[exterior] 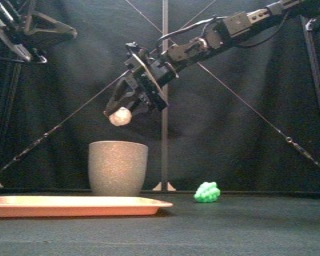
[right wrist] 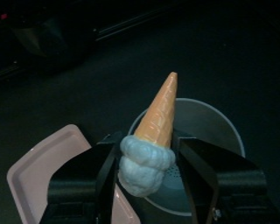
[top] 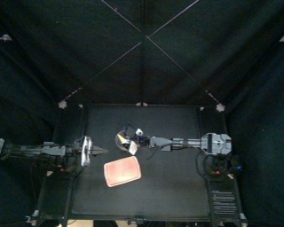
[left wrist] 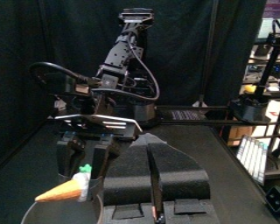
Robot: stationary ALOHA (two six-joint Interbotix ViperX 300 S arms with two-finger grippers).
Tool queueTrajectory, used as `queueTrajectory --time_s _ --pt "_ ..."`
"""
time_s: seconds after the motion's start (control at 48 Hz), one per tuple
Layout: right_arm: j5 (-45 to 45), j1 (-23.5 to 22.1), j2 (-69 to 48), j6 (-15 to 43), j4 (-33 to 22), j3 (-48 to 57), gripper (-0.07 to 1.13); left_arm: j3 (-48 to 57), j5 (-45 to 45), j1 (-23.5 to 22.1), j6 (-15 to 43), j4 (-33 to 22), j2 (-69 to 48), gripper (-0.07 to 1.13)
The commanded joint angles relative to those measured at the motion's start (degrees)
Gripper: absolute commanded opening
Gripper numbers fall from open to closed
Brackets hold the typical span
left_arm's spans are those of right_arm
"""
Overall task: Pick the ice cream then place it in the grey bowl
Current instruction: Drop ice cream in the grey bowl and return to neutral
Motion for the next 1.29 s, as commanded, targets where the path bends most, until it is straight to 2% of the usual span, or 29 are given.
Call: queueTrajectory --time_s 0.021,0.125,0.188,0.417,0.625,0.854,1.146,1.292 --pt "0.44 -0.62 -1.41 0.00 -0.09 -1.23 0.84 -0.70 -0.35 -0.09 0.09 0.09 0.09 -0.03" --pt "0.62 -1.05 -1.49 -0.09 -0.35 -0.97 0.99 -0.70 -0.26 -0.09 0.09 0.00 0.18 -0.03" --pt "0.62 -1.14 -1.49 -0.18 -0.62 -1.05 1.02 -0.70 -0.35 -0.09 0.09 0.00 0.18 -0.03" --pt "0.62 -1.32 -5.01 -0.26 -3.25 0.00 1.03 -0.70 -0.26 0.00 0.09 0.00 0.09 -0.03" --pt "0.09 -0.53 -15.03 0.09 -4.22 5.19 1.03 -0.70 -0.35 0.09 0.09 0.00 0.09 -0.03" --pt "-5.36 3.16 -26.63 0.00 -4.57 16.08 1.03 -0.53 -0.26 0.18 0.18 0.18 0.18 -0.03" --pt "-20.21 7.29 -46.32 0.00 -3.87 36.39 1.03 -0.62 -0.35 0.26 0.26 0.26 0.09 -0.03" --pt "-22.59 9.84 -54.58 -0.26 -3.08 43.68 1.03 -0.53 -0.35 0.44 0.26 0.26 0.09 -0.03"
